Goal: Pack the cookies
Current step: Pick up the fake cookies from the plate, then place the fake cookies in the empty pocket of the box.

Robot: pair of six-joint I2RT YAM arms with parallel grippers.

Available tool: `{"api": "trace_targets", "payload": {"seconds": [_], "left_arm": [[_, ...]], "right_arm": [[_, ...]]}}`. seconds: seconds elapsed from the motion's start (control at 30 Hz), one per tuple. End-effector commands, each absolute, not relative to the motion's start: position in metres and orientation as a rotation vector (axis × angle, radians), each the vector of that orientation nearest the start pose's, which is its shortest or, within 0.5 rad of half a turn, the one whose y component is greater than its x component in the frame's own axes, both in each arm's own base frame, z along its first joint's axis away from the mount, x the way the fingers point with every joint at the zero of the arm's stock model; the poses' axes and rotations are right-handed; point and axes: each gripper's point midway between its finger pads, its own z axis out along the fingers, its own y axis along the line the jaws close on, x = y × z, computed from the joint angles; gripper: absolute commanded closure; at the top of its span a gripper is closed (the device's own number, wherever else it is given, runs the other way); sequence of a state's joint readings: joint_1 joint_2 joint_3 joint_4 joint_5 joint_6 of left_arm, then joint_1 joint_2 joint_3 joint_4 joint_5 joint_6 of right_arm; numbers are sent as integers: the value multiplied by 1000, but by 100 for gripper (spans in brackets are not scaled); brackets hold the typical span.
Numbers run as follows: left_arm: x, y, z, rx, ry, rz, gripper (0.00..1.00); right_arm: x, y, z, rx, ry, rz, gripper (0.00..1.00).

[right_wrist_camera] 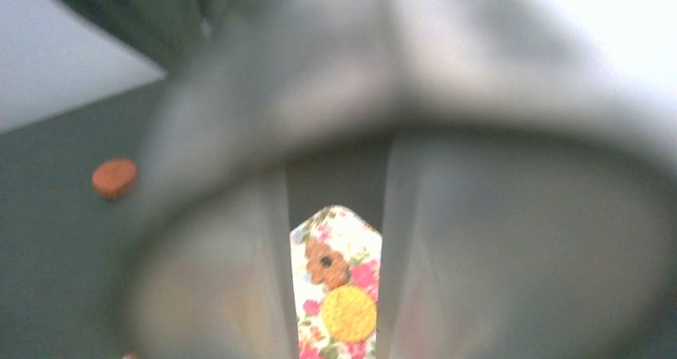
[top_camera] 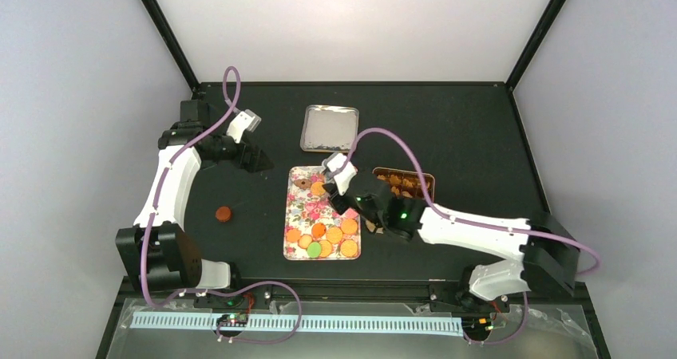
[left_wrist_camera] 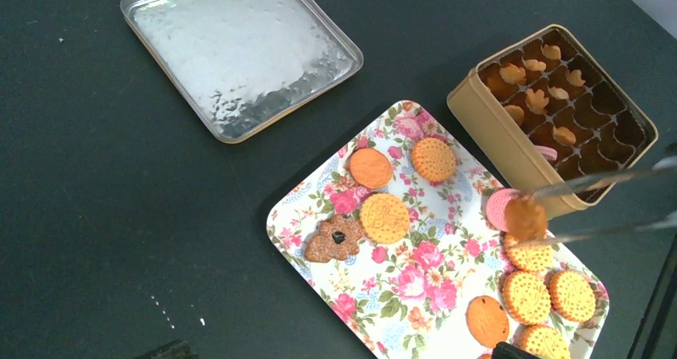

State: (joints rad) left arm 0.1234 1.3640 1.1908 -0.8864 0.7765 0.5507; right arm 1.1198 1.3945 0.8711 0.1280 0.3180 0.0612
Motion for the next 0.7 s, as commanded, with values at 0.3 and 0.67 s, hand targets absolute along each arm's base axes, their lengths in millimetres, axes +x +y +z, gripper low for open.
{"api": "trace_targets", "payload": {"seconds": [0.3,0.67], "left_arm": [[330,-87,236,757,2163,-731,1],[331,-88,233,762,2165,-738,1]], "right_arm": [[255,223,266,-424,1799,248,98],[245,165,243,-298,1850,146,95]]}}
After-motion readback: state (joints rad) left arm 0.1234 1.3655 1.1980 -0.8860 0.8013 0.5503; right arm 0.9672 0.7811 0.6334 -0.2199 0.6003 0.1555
